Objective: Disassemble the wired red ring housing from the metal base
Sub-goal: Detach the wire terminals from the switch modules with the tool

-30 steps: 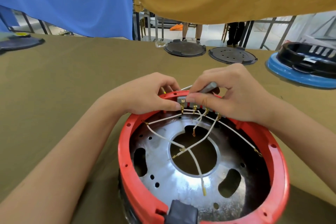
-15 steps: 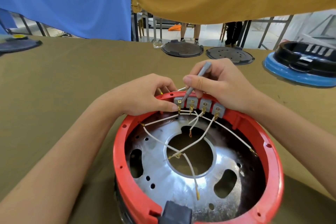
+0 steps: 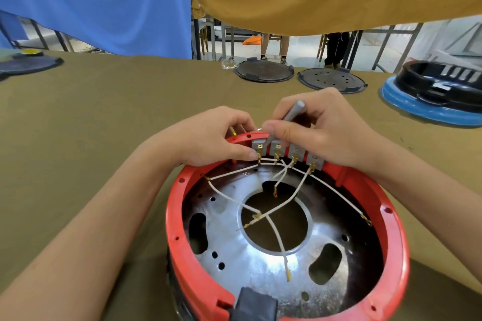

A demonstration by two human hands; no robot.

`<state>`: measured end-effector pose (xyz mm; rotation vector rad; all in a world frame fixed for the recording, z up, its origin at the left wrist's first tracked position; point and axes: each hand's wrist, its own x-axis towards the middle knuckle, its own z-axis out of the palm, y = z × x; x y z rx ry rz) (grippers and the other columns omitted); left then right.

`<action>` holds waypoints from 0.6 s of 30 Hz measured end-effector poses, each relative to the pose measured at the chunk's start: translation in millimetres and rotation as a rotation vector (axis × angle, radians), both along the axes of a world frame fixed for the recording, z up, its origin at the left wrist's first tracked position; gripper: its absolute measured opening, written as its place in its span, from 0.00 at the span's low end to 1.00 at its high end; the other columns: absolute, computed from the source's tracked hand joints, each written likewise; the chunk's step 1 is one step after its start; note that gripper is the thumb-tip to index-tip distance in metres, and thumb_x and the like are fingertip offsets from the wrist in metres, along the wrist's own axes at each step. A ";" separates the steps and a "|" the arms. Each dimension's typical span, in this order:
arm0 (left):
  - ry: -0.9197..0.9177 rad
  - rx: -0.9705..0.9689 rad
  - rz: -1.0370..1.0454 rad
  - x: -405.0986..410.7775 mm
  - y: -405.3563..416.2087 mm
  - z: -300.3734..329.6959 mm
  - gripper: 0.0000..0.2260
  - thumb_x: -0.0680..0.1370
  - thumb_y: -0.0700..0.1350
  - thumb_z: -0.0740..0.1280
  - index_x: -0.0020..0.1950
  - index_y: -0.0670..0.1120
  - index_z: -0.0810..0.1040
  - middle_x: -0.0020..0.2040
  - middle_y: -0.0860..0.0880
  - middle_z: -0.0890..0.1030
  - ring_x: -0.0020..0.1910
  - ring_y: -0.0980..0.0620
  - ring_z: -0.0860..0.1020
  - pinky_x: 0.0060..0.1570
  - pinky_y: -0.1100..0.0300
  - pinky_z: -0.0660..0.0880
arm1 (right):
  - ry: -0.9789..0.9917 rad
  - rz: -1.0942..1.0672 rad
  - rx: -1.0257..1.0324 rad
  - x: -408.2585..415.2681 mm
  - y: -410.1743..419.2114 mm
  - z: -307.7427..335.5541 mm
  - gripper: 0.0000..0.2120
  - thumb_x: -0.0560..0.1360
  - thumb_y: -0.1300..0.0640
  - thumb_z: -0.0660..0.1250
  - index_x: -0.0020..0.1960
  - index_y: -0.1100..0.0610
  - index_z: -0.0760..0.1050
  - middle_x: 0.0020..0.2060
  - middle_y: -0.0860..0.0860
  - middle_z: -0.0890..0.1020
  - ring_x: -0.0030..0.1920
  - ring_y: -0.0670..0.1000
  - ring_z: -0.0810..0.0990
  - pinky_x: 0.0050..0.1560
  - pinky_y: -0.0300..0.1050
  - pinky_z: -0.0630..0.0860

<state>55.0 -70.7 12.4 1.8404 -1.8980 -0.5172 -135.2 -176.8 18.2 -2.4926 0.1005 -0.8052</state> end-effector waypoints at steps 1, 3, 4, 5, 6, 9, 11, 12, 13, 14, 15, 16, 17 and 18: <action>0.001 0.000 0.000 0.1 0.1 -0.2 0.08 0.73 0.52 0.74 0.49 0.57 0.77 0.45 0.56 0.81 0.44 0.57 0.80 0.49 0.56 0.76 | -0.002 0.002 0.052 1.8 -2.0 0.2 0.11 0.78 0.54 0.70 0.41 0.60 0.82 0.29 0.51 0.82 0.29 0.53 0.79 0.32 0.47 0.74; -0.002 0.003 0.004 -0.4 0.0 -0.2 0.10 0.73 0.52 0.74 0.52 0.54 0.79 0.46 0.55 0.82 0.45 0.57 0.80 0.51 0.54 0.77 | -0.001 0.008 0.136 5.4 -6.5 -0.3 0.12 0.78 0.55 0.69 0.40 0.61 0.81 0.28 0.54 0.80 0.29 0.56 0.77 0.32 0.48 0.73; 0.000 0.006 0.006 -0.6 0.0 0.0 0.11 0.73 0.52 0.74 0.53 0.53 0.79 0.46 0.55 0.82 0.45 0.58 0.80 0.51 0.54 0.78 | -0.002 0.011 0.184 7.0 -8.6 -1.0 0.12 0.78 0.55 0.69 0.40 0.62 0.80 0.28 0.55 0.79 0.29 0.58 0.76 0.33 0.49 0.72; 0.002 0.006 0.006 -0.7 -0.1 0.1 0.11 0.73 0.52 0.74 0.54 0.53 0.79 0.46 0.55 0.82 0.45 0.58 0.80 0.51 0.54 0.78 | -0.001 0.013 0.235 8.4 -10.3 -2.0 0.13 0.78 0.55 0.69 0.39 0.62 0.80 0.27 0.56 0.78 0.29 0.60 0.75 0.34 0.48 0.72; 0.003 0.005 0.006 -0.7 0.1 0.1 0.11 0.73 0.52 0.74 0.54 0.53 0.79 0.46 0.55 0.82 0.45 0.58 0.80 0.51 0.54 0.78 | 0.002 0.015 0.282 9.7 -11.5 -3.0 0.13 0.78 0.55 0.69 0.39 0.62 0.80 0.27 0.56 0.78 0.29 0.59 0.74 0.35 0.47 0.71; -0.002 0.002 0.008 -0.3 0.2 0.1 0.11 0.73 0.52 0.74 0.54 0.54 0.79 0.46 0.56 0.82 0.44 0.59 0.80 0.51 0.54 0.78 | 0.011 0.025 0.368 11.1 -14.0 -5.1 0.12 0.78 0.55 0.69 0.40 0.63 0.79 0.27 0.54 0.77 0.30 0.55 0.73 0.37 0.42 0.72; -0.007 0.005 0.006 -0.6 0.2 0.1 0.12 0.73 0.52 0.74 0.54 0.53 0.79 0.46 0.56 0.82 0.44 0.59 0.80 0.52 0.54 0.78 | 0.002 0.029 0.348 9.8 -13.5 -5.6 0.12 0.78 0.56 0.68 0.40 0.62 0.79 0.27 0.52 0.77 0.30 0.52 0.74 0.37 0.41 0.72; -0.008 0.005 0.005 -0.7 0.2 0.2 0.12 0.73 0.52 0.74 0.54 0.53 0.79 0.46 0.56 0.82 0.44 0.59 0.80 0.51 0.54 0.78 | -0.006 0.028 0.301 8.6 -12.2 -5.5 0.12 0.78 0.56 0.68 0.40 0.62 0.80 0.28 0.51 0.78 0.30 0.51 0.75 0.37 0.40 0.72; -0.011 0.004 0.005 -0.5 0.1 0.3 0.12 0.73 0.52 0.74 0.54 0.53 0.79 0.46 0.56 0.82 0.44 0.59 0.80 0.51 0.54 0.78 | -0.016 0.024 0.230 7.1 -10.1 -5.0 0.11 0.79 0.55 0.68 0.41 0.61 0.80 0.28 0.51 0.79 0.30 0.50 0.76 0.36 0.40 0.72; -0.015 0.004 0.005 -0.3 -0.2 0.5 0.11 0.73 0.52 0.74 0.54 0.54 0.79 0.46 0.56 0.82 0.45 0.58 0.80 0.51 0.54 0.78 | -0.025 0.017 0.150 5.3 -7.5 -4.7 0.11 0.79 0.55 0.69 0.42 0.60 0.81 0.29 0.51 0.80 0.30 0.50 0.77 0.35 0.39 0.72; -0.019 0.005 0.005 -0.3 -0.5 0.3 0.11 0.73 0.53 0.74 0.53 0.55 0.78 0.46 0.56 0.82 0.45 0.58 0.80 0.51 0.55 0.77 | -0.031 0.011 0.079 3.8 -4.8 -4.5 0.10 0.78 0.54 0.69 0.42 0.60 0.82 0.30 0.51 0.81 0.30 0.50 0.78 0.34 0.40 0.73; -0.023 0.006 0.005 -0.2 -0.7 0.3 0.10 0.73 0.53 0.74 0.52 0.56 0.78 0.46 0.56 0.81 0.45 0.58 0.80 0.50 0.56 0.76 | -0.034 0.007 0.027 2.5 -2.5 -4.2 0.10 0.78 0.54 0.70 0.43 0.59 0.82 0.31 0.52 0.81 0.30 0.50 0.78 0.33 0.42 0.73; -0.028 0.008 0.006 -0.2 -0.5 0.4 0.09 0.73 0.54 0.74 0.50 0.57 0.77 0.46 0.57 0.81 0.45 0.58 0.80 0.48 0.57 0.75 | -0.036 0.005 -0.016 1.4 -0.6 -3.7 0.10 0.78 0.53 0.70 0.43 0.59 0.83 0.31 0.52 0.82 0.31 0.51 0.78 0.32 0.45 0.73; -0.036 0.007 0.008 -0.1 -0.4 0.5 0.09 0.73 0.54 0.73 0.49 0.58 0.76 0.46 0.57 0.81 0.45 0.59 0.80 0.47 0.58 0.75 | -0.036 0.006 -0.059 0.6 0.9 -2.9 0.11 0.77 0.52 0.70 0.43 0.59 0.83 0.32 0.52 0.82 0.31 0.52 0.79 0.32 0.48 0.73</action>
